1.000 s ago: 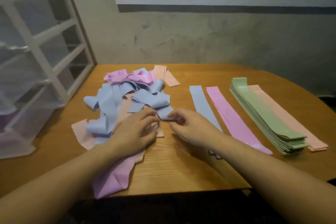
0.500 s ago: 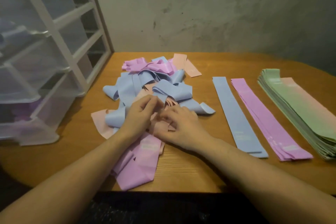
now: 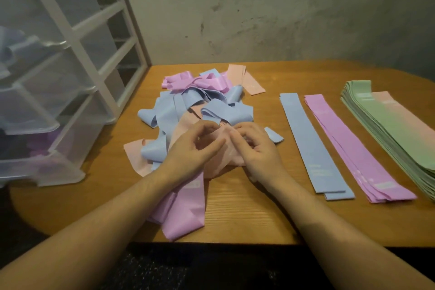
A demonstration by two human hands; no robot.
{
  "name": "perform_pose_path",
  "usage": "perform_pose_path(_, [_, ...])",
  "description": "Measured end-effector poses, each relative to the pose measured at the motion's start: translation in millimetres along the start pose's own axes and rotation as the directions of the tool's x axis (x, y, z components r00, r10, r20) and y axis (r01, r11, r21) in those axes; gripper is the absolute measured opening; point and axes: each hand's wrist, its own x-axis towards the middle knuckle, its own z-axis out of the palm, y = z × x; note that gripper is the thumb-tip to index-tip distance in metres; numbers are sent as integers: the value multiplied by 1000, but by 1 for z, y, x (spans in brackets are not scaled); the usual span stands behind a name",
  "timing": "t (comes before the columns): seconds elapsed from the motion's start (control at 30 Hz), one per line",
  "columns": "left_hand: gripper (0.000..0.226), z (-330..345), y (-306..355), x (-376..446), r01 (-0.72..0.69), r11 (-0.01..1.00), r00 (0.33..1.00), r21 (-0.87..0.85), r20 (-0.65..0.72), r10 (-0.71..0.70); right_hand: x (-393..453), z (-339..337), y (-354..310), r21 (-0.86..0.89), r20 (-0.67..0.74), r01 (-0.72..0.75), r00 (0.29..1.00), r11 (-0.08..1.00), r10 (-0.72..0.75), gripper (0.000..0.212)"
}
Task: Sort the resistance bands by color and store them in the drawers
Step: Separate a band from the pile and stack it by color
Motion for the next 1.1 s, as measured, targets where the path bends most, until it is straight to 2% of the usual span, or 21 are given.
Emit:
perform_pose_path(0.1, [24,0,4,-2,5,992,998,126,58,-12,-4,-4,-7,225,-6,-102,994,969,106,23])
perform_pose_path(0.23, [28,-3,10,2,-48,966,985,253,171,4,-5,-5,-3,279,-72,-110,988,954,135,24])
perform_pose_path(0.3, [30,-6,6,4,-110,918,974,381,227,22,-3,-6,0,302,-126,-112,980,947,156,24])
perform_pose_path(0.43, [39,-9,9,1,-233,840,934,491,353,53,-2,-11,0,356,-174,-186,950,916,261,21])
perform_pose_path(0.53, [37,-16,11,0,-345,735,904,584,416,94,-1,-16,-1,424,-226,-261,897,867,380,23])
perform_pose_path(0.6, [34,-21,12,-1,-367,737,895,568,433,113,-2,-19,-2,482,-255,-289,857,827,448,18])
perform_pose_path(0.7, [34,-28,12,-3,-315,784,920,535,376,114,-3,-19,1,338,-268,-266,892,903,363,11])
perform_pose_path(0.77, [31,-32,13,-6,-253,812,944,525,317,89,-4,-15,-3,258,-205,-218,940,941,274,20])
perform_pose_path(0.83, [20,-33,16,-8,-129,886,972,445,232,25,-8,-10,-10,214,-108,-183,972,959,209,24])
perform_pose_path(0.9, [28,-31,24,-9,-62,931,988,359,152,7,-12,-6,-14,43,-42,-161,986,986,163,30])
perform_pose_path(1.0, [31,-29,32,-6,-10,939,987,344,153,-46,-14,-4,-18,-237,101,-174,974,956,202,52])
perform_pose_path(1.03, [31,-30,34,-5,13,932,982,362,170,-80,-14,-3,-18,-333,157,-134,968,933,195,54])
perform_pose_path(1.1, [27,-33,34,-4,26,904,970,427,209,-127,-16,0,-17,-512,242,33,964,858,107,39])
